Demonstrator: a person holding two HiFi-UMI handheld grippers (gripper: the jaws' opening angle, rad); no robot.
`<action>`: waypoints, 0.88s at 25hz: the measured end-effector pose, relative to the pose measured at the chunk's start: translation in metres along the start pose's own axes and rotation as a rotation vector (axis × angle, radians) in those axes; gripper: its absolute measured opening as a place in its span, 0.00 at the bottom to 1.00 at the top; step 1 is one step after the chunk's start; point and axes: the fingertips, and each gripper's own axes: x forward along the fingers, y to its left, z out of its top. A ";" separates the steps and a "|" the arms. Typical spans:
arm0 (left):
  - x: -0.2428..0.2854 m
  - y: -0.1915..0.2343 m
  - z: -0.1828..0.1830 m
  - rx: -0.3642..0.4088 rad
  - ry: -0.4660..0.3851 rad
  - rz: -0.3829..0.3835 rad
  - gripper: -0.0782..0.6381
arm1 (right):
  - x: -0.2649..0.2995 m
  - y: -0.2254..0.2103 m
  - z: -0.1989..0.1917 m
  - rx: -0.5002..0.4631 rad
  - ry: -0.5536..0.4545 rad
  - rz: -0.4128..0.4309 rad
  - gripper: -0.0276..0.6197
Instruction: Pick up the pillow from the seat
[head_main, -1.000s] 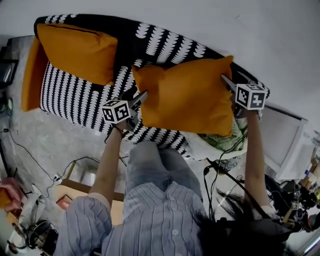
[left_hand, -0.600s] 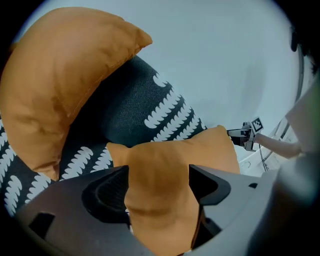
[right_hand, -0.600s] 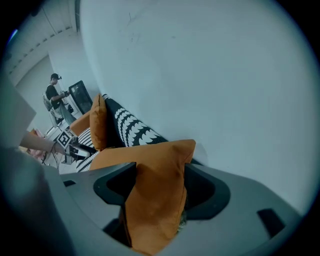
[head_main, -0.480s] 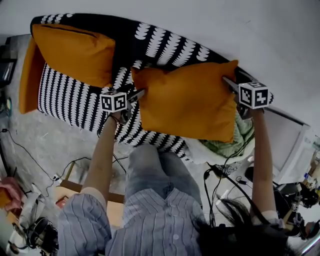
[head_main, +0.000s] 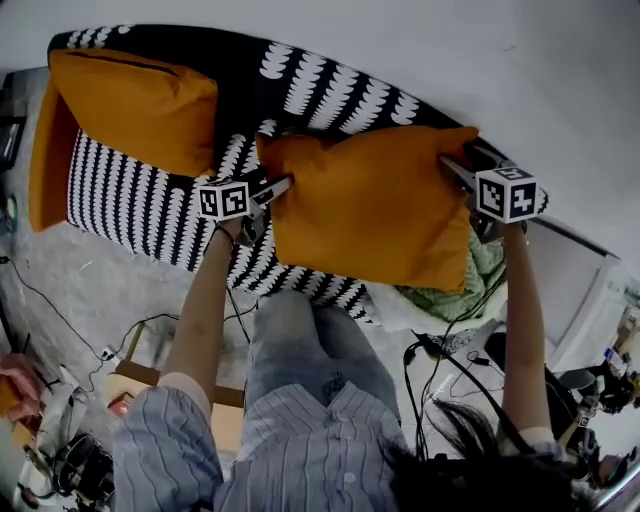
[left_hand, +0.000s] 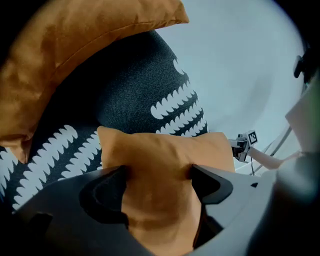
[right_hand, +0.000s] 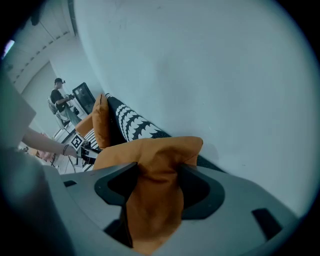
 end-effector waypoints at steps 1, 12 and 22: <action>0.002 0.000 0.000 -0.005 0.004 -0.009 0.67 | 0.000 0.000 0.000 0.008 -0.009 0.006 0.47; 0.010 -0.001 -0.002 0.051 0.040 0.066 0.61 | 0.004 0.008 -0.007 0.016 -0.025 0.004 0.34; -0.014 -0.018 -0.016 0.003 -0.001 0.077 0.44 | -0.006 0.025 -0.016 -0.033 -0.027 -0.093 0.23</action>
